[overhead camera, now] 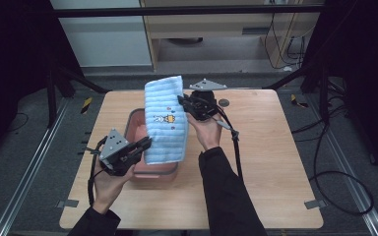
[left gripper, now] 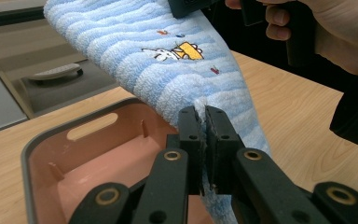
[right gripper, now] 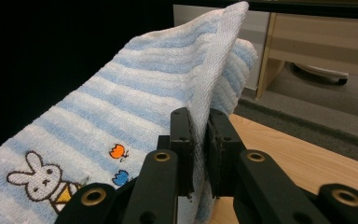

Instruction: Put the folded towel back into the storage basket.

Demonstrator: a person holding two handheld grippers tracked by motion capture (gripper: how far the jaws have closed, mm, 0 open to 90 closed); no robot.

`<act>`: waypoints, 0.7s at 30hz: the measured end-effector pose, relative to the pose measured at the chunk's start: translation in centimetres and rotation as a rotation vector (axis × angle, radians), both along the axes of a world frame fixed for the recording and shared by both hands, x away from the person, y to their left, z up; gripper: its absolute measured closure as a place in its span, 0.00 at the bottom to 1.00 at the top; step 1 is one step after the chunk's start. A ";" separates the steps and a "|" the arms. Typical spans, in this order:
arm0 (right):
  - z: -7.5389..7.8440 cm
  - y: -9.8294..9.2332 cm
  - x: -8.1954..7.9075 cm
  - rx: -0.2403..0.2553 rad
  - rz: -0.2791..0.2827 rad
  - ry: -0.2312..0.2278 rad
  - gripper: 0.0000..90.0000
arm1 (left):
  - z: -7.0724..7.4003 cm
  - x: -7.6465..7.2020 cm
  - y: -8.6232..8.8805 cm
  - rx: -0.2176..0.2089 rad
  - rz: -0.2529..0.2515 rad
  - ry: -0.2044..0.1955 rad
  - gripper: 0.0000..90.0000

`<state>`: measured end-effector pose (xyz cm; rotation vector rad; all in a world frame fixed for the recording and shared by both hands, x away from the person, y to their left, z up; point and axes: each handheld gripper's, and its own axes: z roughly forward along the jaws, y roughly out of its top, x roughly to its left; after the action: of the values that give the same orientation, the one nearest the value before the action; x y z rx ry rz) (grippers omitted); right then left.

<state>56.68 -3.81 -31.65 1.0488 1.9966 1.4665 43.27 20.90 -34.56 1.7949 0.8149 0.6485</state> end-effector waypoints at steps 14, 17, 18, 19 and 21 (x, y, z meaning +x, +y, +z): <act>-1.0 4.2 1.5 -0.025 0.035 0.021 0.91 | -1.0 0.4 3.1 0.003 0.077 0.017 0.95; -1.4 4.5 1.7 -0.033 0.035 0.023 0.91 | -1.5 0.6 3.2 0.001 0.085 0.033 0.95; -1.8 4.7 1.9 -0.035 0.034 0.033 0.91 | -1.8 0.7 3.2 0.003 0.087 0.038 0.95; -1.8 4.7 1.9 -0.035 0.034 0.033 0.91 | -2.0 0.7 3.3 0.002 0.088 0.044 0.95; -2.5 4.9 2.0 -0.045 0.033 0.038 0.91 | -2.5 0.8 3.3 0.000 0.093 0.061 0.95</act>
<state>58.71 1.05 -34.18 1.0364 2.0727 1.4222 44.10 24.21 -37.09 1.7920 0.9443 0.6567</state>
